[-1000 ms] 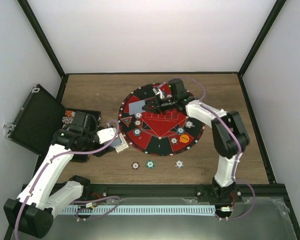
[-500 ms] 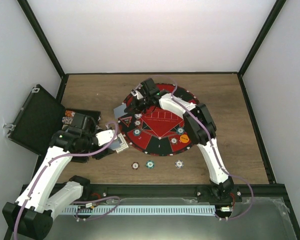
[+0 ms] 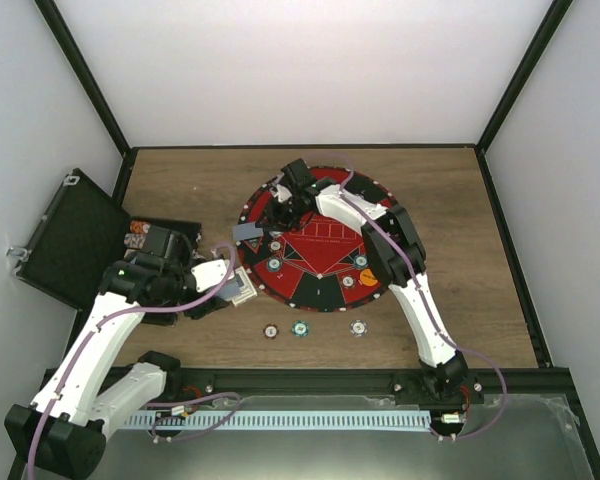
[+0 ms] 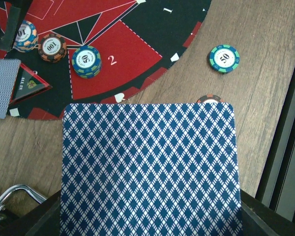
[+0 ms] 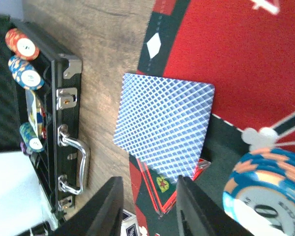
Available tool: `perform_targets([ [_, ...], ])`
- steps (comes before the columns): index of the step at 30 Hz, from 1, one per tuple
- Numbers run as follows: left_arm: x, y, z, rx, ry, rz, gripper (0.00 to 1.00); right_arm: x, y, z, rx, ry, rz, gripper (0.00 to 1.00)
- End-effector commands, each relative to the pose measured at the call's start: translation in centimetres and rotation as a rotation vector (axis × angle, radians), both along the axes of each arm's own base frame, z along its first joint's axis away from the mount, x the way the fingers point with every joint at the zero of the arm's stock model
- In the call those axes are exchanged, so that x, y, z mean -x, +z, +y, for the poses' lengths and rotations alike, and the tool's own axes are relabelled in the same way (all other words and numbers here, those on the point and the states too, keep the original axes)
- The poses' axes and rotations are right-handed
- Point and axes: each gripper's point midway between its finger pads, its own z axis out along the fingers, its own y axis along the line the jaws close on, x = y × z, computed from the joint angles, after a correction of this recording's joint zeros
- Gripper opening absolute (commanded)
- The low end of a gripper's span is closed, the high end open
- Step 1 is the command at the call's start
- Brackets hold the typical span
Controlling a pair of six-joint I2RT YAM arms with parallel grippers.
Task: Distribute texas hold em gaming equipment
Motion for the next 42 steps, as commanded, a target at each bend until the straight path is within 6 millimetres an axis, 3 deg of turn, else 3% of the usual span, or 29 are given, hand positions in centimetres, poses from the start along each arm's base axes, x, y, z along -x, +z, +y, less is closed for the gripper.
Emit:
perform_targets([
  [1,-0.3,1.5,-0.5,0.036,-0.018,-0.029,0.04,-0.9,3.7,-0.3,0.013,-0.014,-0.094,0.34],
  [8,-0.5,1.8,-0.7,0.044,-0.021,-0.03,0.04,-0.7,7.5,-1.3,0.025,-0.037,-0.16,0.42],
  [13,-0.7,1.9,-0.8,0.049,-0.022,-0.035,0.04,1.5,11.8,-1.4,-0.077,-0.023,-0.182,0.43],
  [16,-0.9,1.9,-0.9,0.053,-0.026,-0.045,0.04,4.9,13.1,-1.3,-0.154,0.01,-0.166,0.51],
  [24,-1.5,1.7,-1.4,0.07,-0.035,-0.041,0.04,17.3,15.0,-1.8,-0.394,0.126,-0.032,0.72],
  [29,-1.7,1.8,-1.6,0.072,-0.043,-0.051,0.04,22.0,15.1,-2.5,-0.453,0.153,0.02,0.76],
  [35,-1.6,1.8,-1.6,0.072,-0.046,-0.052,0.04,23.5,15.2,-2.2,-0.478,0.168,0.04,0.78],
  [42,-1.5,1.8,-1.5,0.073,-0.044,-0.05,0.04,23.1,15.6,0.4,-0.483,0.215,0.038,0.77],
])
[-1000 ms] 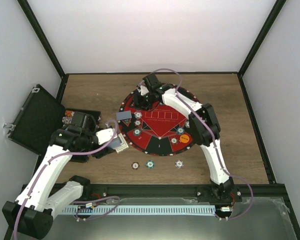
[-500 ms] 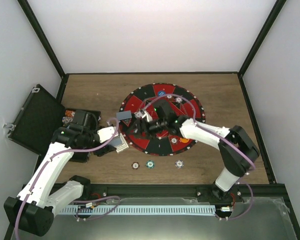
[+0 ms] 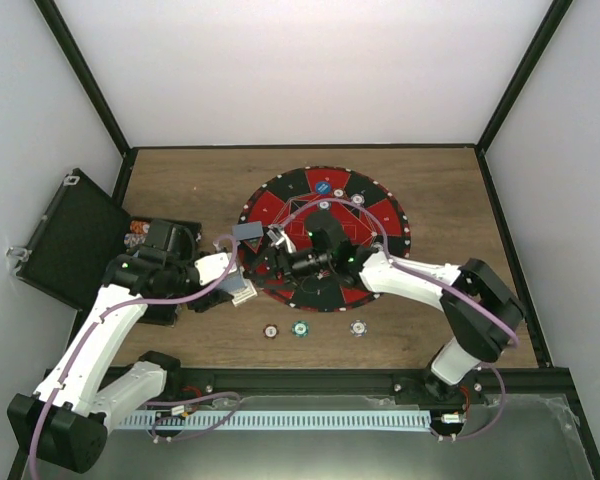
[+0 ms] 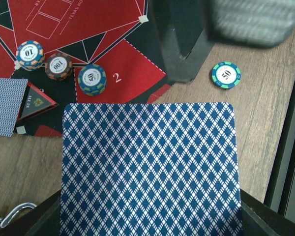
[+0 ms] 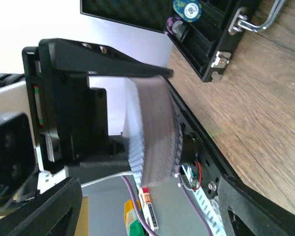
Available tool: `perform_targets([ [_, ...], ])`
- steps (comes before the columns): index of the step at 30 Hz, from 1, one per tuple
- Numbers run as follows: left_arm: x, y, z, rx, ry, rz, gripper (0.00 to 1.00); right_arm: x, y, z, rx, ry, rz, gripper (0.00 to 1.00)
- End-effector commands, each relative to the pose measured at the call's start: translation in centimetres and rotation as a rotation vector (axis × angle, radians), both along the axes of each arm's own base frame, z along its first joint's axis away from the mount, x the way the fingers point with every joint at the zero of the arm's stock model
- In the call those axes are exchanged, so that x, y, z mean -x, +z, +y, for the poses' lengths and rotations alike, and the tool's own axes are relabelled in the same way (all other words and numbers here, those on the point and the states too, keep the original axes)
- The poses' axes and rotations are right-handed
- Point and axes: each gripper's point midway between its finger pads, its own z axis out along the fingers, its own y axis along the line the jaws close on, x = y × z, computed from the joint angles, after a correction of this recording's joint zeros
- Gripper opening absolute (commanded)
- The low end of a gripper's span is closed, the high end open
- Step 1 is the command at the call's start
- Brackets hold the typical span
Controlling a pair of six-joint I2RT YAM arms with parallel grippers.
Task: Distribute texas hold em gaming equipment
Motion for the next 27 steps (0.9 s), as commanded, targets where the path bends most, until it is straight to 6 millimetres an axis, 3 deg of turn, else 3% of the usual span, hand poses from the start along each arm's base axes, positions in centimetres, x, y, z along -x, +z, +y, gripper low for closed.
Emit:
perform_targets([
  [1,-0.2,1.0,-0.5,0.032,-0.025,-0.037,0.04,0.1,1.6,2.6,-0.048,0.055,-0.029,0.77],
  [10,0.0,1.1,-0.4,0.031,-0.026,-0.041,0.04,0.5,1.0,5.8,-0.055,0.119,-0.013,0.73],
  [17,0.1,1.2,-0.5,0.035,-0.03,-0.041,0.04,0.1,-0.1,6.9,-0.045,0.125,0.008,0.62],
  [27,0.3,1.4,-0.4,0.034,-0.031,-0.044,0.04,-1.1,-3.4,5.8,0.009,0.086,0.064,0.51],
])
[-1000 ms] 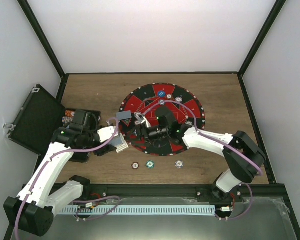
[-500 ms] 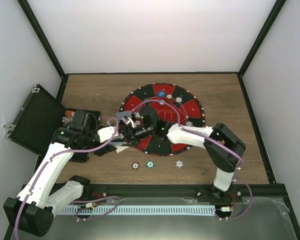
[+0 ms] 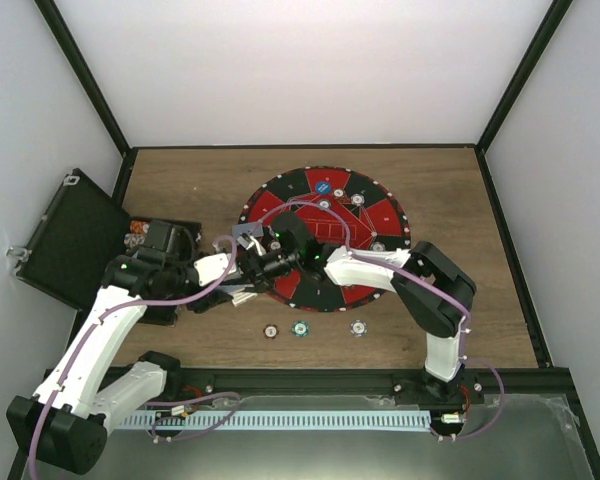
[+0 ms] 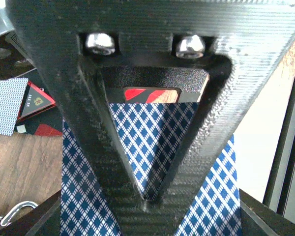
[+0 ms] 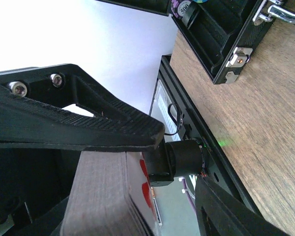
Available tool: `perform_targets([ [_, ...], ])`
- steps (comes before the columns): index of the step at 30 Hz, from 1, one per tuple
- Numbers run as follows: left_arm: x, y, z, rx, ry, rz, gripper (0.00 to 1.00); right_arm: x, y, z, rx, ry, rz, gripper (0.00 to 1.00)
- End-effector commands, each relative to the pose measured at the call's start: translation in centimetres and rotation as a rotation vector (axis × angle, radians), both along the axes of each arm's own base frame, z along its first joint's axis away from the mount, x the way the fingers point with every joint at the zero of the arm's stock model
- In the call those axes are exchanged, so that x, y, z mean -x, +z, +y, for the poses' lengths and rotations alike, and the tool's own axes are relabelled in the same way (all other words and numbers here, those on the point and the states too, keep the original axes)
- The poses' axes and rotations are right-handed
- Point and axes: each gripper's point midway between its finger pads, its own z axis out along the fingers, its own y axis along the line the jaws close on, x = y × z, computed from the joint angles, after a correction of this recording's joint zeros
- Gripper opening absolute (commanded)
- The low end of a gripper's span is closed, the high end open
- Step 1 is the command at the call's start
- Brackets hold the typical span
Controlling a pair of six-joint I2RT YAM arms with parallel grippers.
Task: Distribute texas hold em gaming equipment
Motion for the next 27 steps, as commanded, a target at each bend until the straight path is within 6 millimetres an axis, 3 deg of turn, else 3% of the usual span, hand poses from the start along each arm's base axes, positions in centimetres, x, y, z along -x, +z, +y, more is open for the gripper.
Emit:
perform_targets([
  [1,0.1,1.3,-0.5,0.035,-0.031,-0.041,0.04,-0.8,-1.3,-0.9,0.022,-0.026,0.015,0.51],
  [11,0.0,1.5,-0.5,0.037,-0.033,-0.043,0.04,-1.8,-1.8,-3.9,0.056,-0.082,0.005,0.41],
  [22,-0.1,0.8,-0.4,0.021,-0.029,-0.038,0.04,-1.5,1.9,-4.2,-0.004,-0.074,-0.041,0.41],
  [27,-0.1,0.6,-0.3,0.017,-0.029,-0.039,0.04,-1.2,2.6,-4.7,-0.014,-0.076,-0.047,0.44],
])
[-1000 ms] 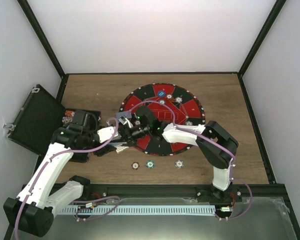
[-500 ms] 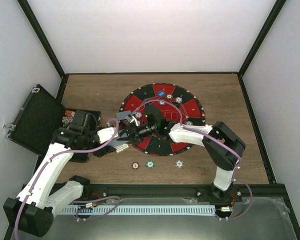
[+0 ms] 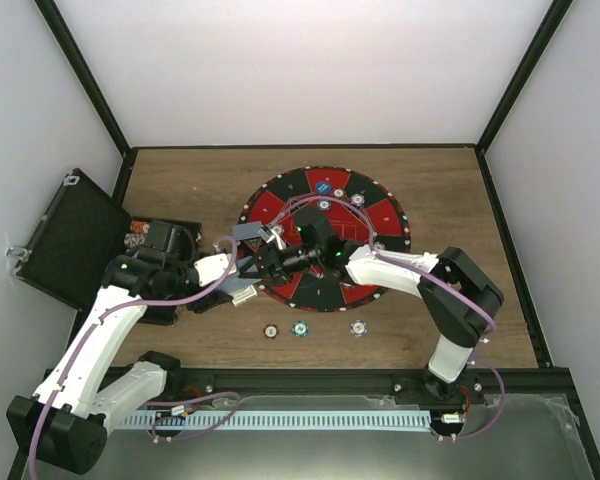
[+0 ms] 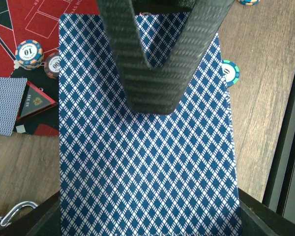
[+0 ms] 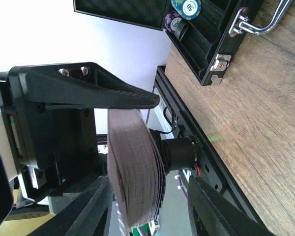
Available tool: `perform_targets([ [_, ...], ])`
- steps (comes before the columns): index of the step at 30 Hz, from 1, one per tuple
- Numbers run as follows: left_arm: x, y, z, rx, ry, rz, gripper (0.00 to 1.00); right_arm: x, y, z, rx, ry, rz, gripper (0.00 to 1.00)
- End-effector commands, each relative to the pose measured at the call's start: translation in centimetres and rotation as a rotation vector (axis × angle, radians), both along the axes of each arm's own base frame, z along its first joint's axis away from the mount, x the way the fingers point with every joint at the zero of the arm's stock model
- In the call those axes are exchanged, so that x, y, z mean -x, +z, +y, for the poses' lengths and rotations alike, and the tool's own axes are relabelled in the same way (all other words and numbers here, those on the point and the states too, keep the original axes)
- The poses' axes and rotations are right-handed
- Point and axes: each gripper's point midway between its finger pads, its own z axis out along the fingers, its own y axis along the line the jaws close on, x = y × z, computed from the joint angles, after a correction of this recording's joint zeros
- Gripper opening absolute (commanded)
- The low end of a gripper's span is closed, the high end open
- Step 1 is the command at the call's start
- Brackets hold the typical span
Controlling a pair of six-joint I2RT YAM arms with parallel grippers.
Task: Distribute texas hold em gaming equipment
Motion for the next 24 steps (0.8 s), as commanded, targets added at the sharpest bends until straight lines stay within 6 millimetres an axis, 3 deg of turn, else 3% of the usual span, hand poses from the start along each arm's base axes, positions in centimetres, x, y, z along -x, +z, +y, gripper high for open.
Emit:
perform_targets([
  [1,-0.2,0.7,-0.3,0.019,-0.026,-0.041,0.04,0.1,1.7,-0.9,-0.022,-0.012,-0.03,0.44],
  [5,-0.2,0.6,-0.3,0.015,-0.027,-0.041,0.04,0.2,2.4,-1.2,-0.032,-0.022,-0.034,0.39],
  [14,-0.2,0.4,-0.1,0.005,-0.024,-0.04,0.04,-0.2,3.4,-1.6,-0.045,-0.034,-0.038,0.01],
  [19,-0.3,0.1,0.1,-0.009,-0.018,-0.042,0.04,-2.0,4.4,-3.5,-0.068,-0.076,-0.039,0.01],
  [24,-0.3,0.0,0.3,-0.021,-0.013,-0.043,0.04,-6.2,5.1,-7.3,-0.069,-0.16,-0.062,0.01],
])
